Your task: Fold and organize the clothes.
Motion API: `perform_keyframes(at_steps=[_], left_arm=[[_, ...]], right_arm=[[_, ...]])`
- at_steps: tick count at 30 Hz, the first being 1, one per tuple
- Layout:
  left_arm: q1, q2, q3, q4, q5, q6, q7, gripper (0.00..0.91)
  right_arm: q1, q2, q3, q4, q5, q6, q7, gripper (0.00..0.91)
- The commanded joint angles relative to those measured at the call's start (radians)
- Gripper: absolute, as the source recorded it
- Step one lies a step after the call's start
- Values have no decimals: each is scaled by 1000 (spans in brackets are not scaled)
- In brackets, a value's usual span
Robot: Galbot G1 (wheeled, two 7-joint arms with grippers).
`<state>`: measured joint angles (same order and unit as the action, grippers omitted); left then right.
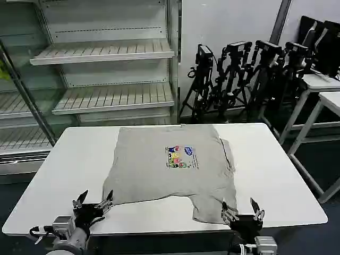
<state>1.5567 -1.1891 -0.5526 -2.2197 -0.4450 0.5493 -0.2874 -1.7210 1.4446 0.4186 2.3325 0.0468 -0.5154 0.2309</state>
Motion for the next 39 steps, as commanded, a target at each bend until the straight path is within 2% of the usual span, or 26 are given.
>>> perform_keyframes(at_steps=[1, 3, 4, 10, 21, 26, 29, 34, 39], left_arm=[[-25, -5, 32, 60, -25, 31, -48, 20], [-24, -9, 37, 60, -26, 31, -49, 20], [-23, -10, 41, 60, -28, 31, -51, 20], [-17, -15, 50, 57, -50, 31, -45, 20], [-9, -15, 43, 41, -138, 30, -29, 20], [6, -19, 29, 3, -188, 30, -14, 30], [41, -16, 7, -69, -205, 30, -8, 20], [128, -8, -44, -181, -204, 30, 1, 20], [194, 4, -72, -240, -197, 30, 0, 20]], right_arm=[[-2, 14, -8, -83, 4, -10, -2, 605], [4, 16, -11, -95, 14, -8, 1, 252], [6, 17, -11, -99, 19, -7, 1, 0], [14, 15, -9, -111, 56, 1, -1, 0], [9, 17, -13, -111, 63, 25, -12, 0], [-12, 21, -15, -84, 64, 73, -9, 0], [-65, 11, -8, -29, 65, 103, -13, 0], [-191, -22, 18, 117, 55, 120, -25, 0], [-267, -46, 34, 191, 51, 125, -30, 0]])
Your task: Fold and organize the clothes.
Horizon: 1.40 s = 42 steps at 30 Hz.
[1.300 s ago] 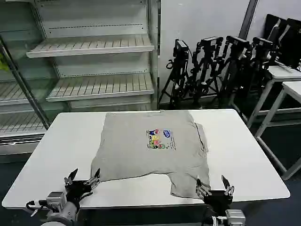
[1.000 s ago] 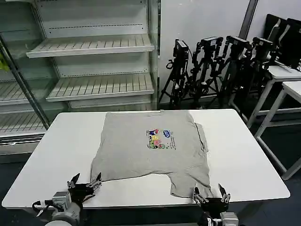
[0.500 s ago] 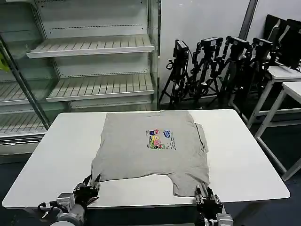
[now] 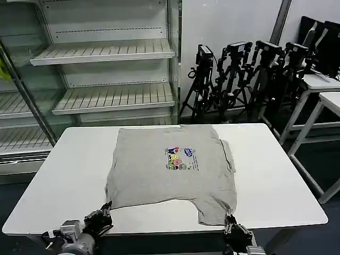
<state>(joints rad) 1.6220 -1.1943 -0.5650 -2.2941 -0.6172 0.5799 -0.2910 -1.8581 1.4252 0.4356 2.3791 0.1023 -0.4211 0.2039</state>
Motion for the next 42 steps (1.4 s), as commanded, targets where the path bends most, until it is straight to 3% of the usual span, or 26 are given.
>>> perform_keyframes(at_steps=[1, 7, 14, 20, 21, 30, 42], left_arm=[[139, 16, -69, -173, -24, -1, 4, 20], [177, 39, -117, -193, -39, 0, 7, 20], [117, 55, -142, -189, -74, -2, 10, 20], [73, 45, -137, -217, -76, -21, 25, 20], [21, 53, -123, -191, -74, -18, 31, 20], [-151, 125, -37, -4, -50, -24, 41, 20], [-314, 157, 79, 157, 25, -22, 41, 20]], right_arm=[[-143, -32, 22, 158, -4, 32, -4, 0], [-165, -51, 56, 198, 29, 62, -9, 0], [-55, -66, 83, 183, 91, 134, 7, 0], [31, -109, 128, 195, 164, 153, 16, 0], [133, -132, 139, 165, 203, 123, 27, 0], [412, -231, 124, -58, 303, 80, 47, 0], [692, -302, -22, -304, 332, -18, 51, 0]])
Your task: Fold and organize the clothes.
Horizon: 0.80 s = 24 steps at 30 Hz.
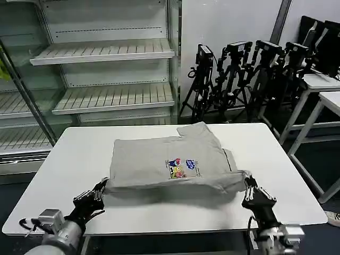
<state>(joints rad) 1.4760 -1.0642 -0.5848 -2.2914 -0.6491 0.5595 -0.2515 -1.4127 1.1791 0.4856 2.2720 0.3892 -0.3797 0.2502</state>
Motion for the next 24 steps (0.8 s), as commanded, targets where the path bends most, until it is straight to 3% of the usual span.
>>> perform_keyframes(at_steps=[1, 13, 15, 16, 17, 22, 24], left_arm=[[-171, 24, 103, 157, 62, -2, 2, 20], [-195, -5, 133, 221, 115, -9, 4, 20], [-195, -12, 136, 222, 116, -8, 6, 202], [-194, -15, 136, 223, 116, -7, 6, 665], [-194, -18, 137, 224, 118, -8, 5, 907], [-150, -28, 112, 190, 119, -15, 15, 907], [-103, -35, 91, 154, 119, -23, 14, 907]], right_arm=[[259, -57, -78, -208, 45, -64, 3, 0], [350, -27, -184, -372, -16, -115, -22, 0], [362, -4, -201, -401, -40, -118, -12, 0], [363, -1, -202, -407, -42, -120, -12, 796], [361, 8, -204, -411, -43, -120, -10, 907], [307, 21, -193, -374, -59, -82, -16, 907], [251, 15, -172, -302, -124, -64, -41, 907]])
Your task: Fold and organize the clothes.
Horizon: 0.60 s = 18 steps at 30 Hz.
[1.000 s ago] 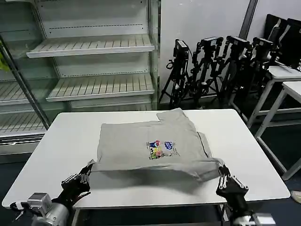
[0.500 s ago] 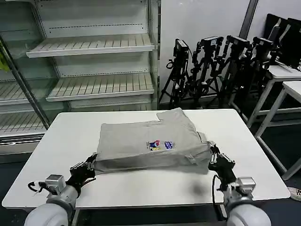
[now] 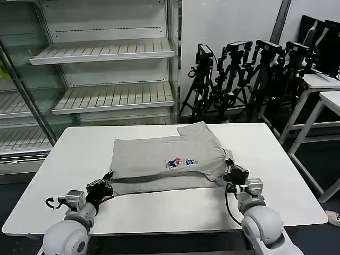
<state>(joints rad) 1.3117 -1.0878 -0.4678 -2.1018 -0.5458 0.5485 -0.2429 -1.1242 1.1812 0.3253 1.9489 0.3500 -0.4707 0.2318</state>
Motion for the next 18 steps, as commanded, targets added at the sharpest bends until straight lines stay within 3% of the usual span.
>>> perform_keyframes(at_steps=[1, 7, 18], left_arm=[[74, -14, -33, -44, 16, -13, 5, 907], [167, -51, -56, -84, 19, -20, 1, 907], [86, -63, -10, 79, 17, -8, -21, 907]], right_arm=[[-54, 11, -4, 45, -99, 34, -32, 907], [-208, 24, 97, 148, -113, 44, -54, 907], [-112, 65, 81, -23, -31, -76, -3, 907]])
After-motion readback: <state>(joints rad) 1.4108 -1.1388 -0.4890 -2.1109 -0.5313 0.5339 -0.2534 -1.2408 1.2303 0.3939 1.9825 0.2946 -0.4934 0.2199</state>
